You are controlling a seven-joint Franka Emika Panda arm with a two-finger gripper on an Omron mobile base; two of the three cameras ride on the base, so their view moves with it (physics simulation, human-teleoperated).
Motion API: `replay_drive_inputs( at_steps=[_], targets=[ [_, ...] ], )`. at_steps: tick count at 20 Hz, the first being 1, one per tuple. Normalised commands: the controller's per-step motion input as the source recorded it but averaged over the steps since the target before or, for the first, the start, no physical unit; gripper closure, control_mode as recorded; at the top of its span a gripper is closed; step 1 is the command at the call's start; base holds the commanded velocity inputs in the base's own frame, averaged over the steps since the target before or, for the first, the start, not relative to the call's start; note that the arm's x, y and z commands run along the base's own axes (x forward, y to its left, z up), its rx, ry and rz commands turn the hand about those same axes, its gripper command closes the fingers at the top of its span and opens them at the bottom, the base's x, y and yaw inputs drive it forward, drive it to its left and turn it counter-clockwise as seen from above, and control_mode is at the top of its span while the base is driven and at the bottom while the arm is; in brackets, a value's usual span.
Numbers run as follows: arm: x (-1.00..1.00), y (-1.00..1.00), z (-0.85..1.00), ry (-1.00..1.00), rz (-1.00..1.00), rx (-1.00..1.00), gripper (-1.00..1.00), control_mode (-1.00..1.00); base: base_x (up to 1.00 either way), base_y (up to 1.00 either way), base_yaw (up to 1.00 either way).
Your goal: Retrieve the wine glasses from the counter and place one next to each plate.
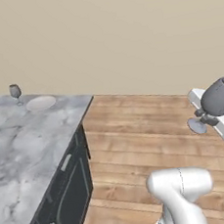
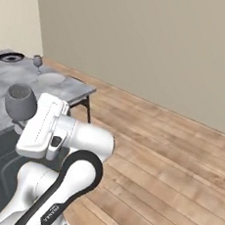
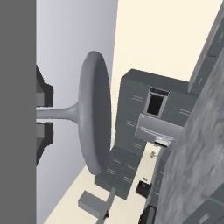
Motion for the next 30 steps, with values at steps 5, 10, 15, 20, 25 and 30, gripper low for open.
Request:
replay_drive_inputs(
  at_steps=[5,10,15,20,25,30],
  targets=[
    [0.0,0.0,0.0,0.0,0.0,0.0,1.0,1.0,1.0,-0.53,0.18],
    [0.0,0.0,0.0,0.0,0.0,0.0,1.0,1.0,1.0,-0.56,0.21],
    [0.0,0.0,0.0,0.0,0.0,0.0,1.0,1.0,1.0,-0.48,0.17],
    [0.0,0.0,0.0,0.0,0.0,0.0,1.0,1.0,1.0,-0.43,0.02],
    [0.0,0.0,0.0,0.0,0.0,0.0,1.0,1.0,1.0,-0.56,0.01],
    [0.0,0.0,0.0,0.0,0.0,0.0,1.0,1.0,1.0,-0.16,0.44]
  ],
)
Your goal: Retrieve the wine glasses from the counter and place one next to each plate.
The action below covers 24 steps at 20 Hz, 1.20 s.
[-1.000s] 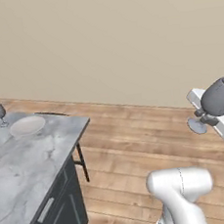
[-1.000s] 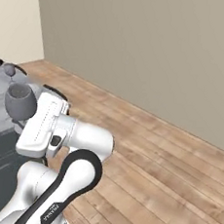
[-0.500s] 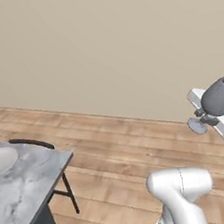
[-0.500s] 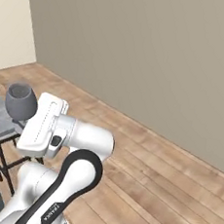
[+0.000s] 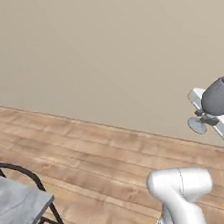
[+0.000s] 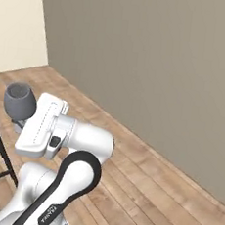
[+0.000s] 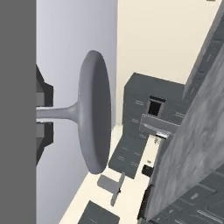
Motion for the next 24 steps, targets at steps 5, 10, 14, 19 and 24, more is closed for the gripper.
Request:
replay_drive_inputs(
  at_steps=[5,10,14,19,24],
  targets=[
    [0.0,0.0,0.0,0.0,0.0,0.0,1.0,1.0,0.07,0.0,1.0],
    [0.0,0.0,0.0,0.0,0.0,0.0,1.0,1.0,0.15,-0.57,0.7],
    [0.0,0.0,0.0,0.0,0.0,0.0,1.0,1.0,0.25,-0.91,0.68],
    [0.0,0.0,0.0,0.0,0.0,0.0,1.0,1.0,0.73,-1.0,0.44],
    [0.0,0.0,0.0,0.0,0.0,0.0,1.0,1.0,1.0,-0.84,0.27]
  ],
)
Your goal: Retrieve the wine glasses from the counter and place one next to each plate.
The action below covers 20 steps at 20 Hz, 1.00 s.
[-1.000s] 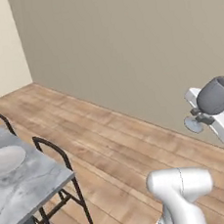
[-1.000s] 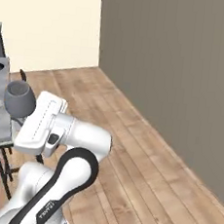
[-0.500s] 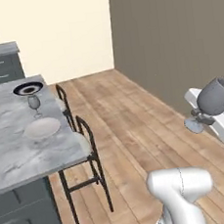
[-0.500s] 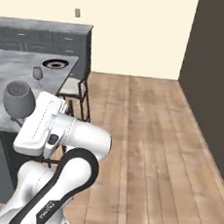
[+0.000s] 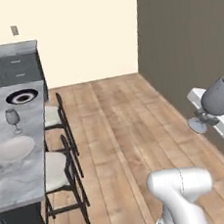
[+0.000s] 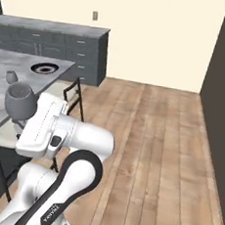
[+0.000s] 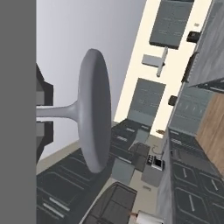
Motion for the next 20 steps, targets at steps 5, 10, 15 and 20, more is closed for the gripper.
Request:
replay_drive_inputs(
  at_steps=[5,10,15,20],
  targets=[
    [0.0,0.0,0.0,0.0,0.0,0.0,1.0,1.0,1.0,-0.64,0.32],
    [0.0,0.0,0.0,0.0,0.0,0.0,1.0,1.0,1.0,-0.84,0.46],
    [0.0,0.0,0.0,0.0,0.0,0.0,1.0,1.0,0.99,-0.4,0.74],
    [0.0,0.0,0.0,0.0,0.0,0.0,1.0,1.0,0.9,-0.47,0.73]
  ],
)
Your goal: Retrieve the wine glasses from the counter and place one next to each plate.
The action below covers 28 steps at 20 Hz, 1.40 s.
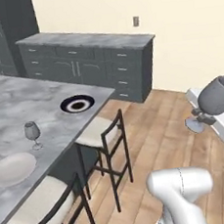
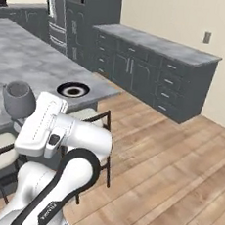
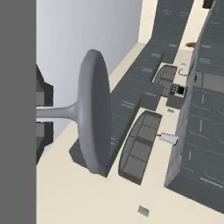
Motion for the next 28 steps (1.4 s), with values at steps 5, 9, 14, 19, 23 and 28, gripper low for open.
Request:
replay_drive_inputs(
  at_steps=[5,9,14,19,23,28],
  targets=[
    [0.0,0.0,0.0,0.0,0.0,0.0,1.0,1.0,0.5,-0.79,0.65],
    [0.0,0.0,0.0,0.0,0.0,0.0,1.0,1.0,0.49,-0.82,0.64],
    [0.0,0.0,0.0,0.0,0.0,0.0,1.0,1.0,0.34,-1.0,0.54],
    [0.0,0.0,0.0,0.0,0.0,0.0,1.0,1.0,0.48,-1.0,0.53],
    [0.0,0.0,0.0,0.0,0.0,0.0,1.0,1.0,0.94,-0.7,0.38],
    [0.0,0.0,0.0,0.0,0.0,0.0,1.0,1.0,1.0,-0.42,0.27]
  ],
)
